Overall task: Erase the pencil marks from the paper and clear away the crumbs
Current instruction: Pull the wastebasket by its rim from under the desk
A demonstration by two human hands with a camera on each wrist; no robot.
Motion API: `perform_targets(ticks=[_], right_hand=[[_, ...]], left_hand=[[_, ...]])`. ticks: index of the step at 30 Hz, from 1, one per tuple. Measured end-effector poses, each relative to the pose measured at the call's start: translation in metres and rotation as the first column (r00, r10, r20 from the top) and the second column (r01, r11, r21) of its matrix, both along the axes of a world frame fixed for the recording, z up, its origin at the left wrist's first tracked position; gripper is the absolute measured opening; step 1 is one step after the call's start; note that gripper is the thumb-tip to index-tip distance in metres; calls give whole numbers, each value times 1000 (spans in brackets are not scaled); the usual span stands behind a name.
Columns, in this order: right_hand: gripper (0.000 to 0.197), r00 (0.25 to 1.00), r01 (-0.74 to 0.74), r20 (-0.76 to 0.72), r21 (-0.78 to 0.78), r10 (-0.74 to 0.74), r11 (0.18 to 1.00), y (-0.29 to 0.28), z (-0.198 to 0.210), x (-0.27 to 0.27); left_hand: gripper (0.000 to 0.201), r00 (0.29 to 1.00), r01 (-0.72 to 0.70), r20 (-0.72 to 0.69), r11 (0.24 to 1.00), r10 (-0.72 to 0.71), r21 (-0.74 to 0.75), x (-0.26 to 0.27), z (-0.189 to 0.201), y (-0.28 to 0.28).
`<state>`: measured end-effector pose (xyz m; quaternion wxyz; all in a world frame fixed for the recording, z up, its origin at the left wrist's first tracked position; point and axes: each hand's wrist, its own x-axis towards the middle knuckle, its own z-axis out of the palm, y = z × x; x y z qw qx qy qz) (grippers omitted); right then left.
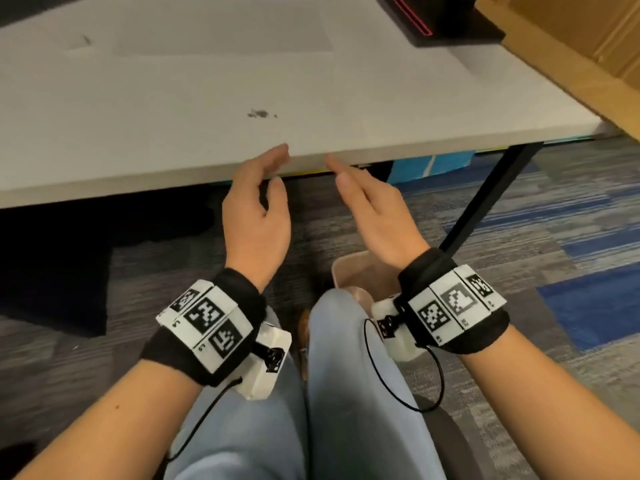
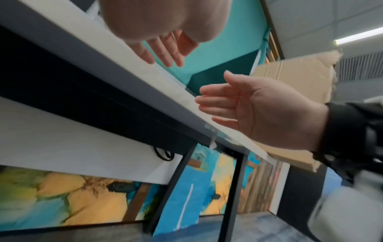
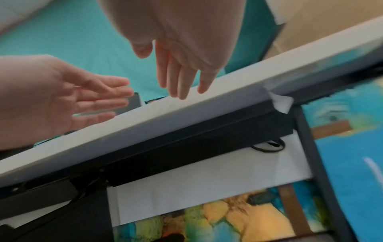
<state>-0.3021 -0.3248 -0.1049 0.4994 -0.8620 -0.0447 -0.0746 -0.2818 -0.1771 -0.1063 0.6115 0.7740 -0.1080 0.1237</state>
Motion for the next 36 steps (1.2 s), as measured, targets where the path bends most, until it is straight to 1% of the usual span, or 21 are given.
perform_targets(ticks=[1, 3, 5, 7, 8, 10, 11, 13, 16, 18, 19, 20, 22, 24, 25, 27, 30, 31, 32, 35, 36], right_hand=[[38, 997, 76, 30, 69, -78, 995, -11, -6, -6], [32, 979, 200, 23, 95, -203, 975, -36, -21, -16], [31, 964, 261, -70, 44, -258, 964, -64, -38, -19], [32, 936, 283, -205, -48, -287, 958, -92, -58, -19], [32, 913, 285, -274, -105, -303, 953, -105, -69, -18], [34, 846, 267, -417, -210, -334, 940, -130, -91, -14], [36, 803, 253, -486, -246, -345, 936, -140, -104, -12], [36, 715, 220, -606, -277, -348, 935, -159, -130, -7], [24, 607, 196, -709, -304, -359, 932, -179, -172, 2], [29, 517, 193, -771, -317, -371, 929, -189, -200, 8], [34, 478, 166, -794, -338, -376, 926, -193, -213, 10], [35, 453, 136, -808, -354, -376, 925, -196, -226, 11], [29, 422, 108, -825, -367, -377, 924, -203, -254, 15], [28, 369, 136, -849, -352, -377, 926, -209, -280, 16], [35, 343, 149, -860, -348, -379, 926, -212, -291, 16], [50, 282, 151, -880, -352, -381, 924, -218, -313, 17], [53, 238, 137, -899, -343, -367, 929, -222, -335, 17], [50, 235, 130, -908, -324, -347, 937, -223, -340, 18], [46, 236, 127, -919, -294, -317, 947, -224, -344, 19], [39, 244, 198, -937, -204, -250, 959, -226, -353, 24], [38, 241, 240, -939, -188, -246, 953, -227, -355, 24]], left_hand=[[32, 1000, 24, 15, 1000, -24, 2, -6, -7, -8], [29, 995, 96, -8, 995, -96, 34, -12, -23, -24], [29, 980, 175, -113, 980, -164, 97, -9, -40, -43], [31, 932, 288, -282, 936, -226, 201, 2, -63, -62], [31, 889, 360, -382, 900, -251, 246, 10, -76, -72], [31, 770, 512, -576, 805, -276, 299, 25, -104, -93], [31, 709, 579, -650, 752, -274, 315, 32, -116, -102], [33, 617, 672, -745, 662, -253, 331, 43, -141, -118], [29, 542, 735, -813, 588, -211, 338, 56, -179, -135], [17, 501, 757, -849, 562, -169, 335, 63, -203, -143], [17, 475, 768, -868, 550, -147, 328, 66, -216, -148], [25, 456, 772, -882, 547, -121, 324, 69, -229, -151], [36, 425, 772, -903, 547, -63, 325, 73, -252, -157], [26, 389, 799, -921, 503, -14, 329, 77, -273, -160], [23, 373, 815, -928, 477, 2, 329, 78, -284, -160], [28, 367, 834, -930, 438, 17, 337, 78, -302, -161], [32, 360, 824, -931, 451, 52, 344, 73, -326, -163], [34, 331, 814, -940, 480, 80, 327, 71, -332, -164], [38, 277, 798, -954, 526, 111, 293, 69, -336, -165], [48, 69, 697, -983, 697, 170, 169, 68, -347, -167], [48, 41, 656, -985, 739, 168, 154, 69, -349, -168]])
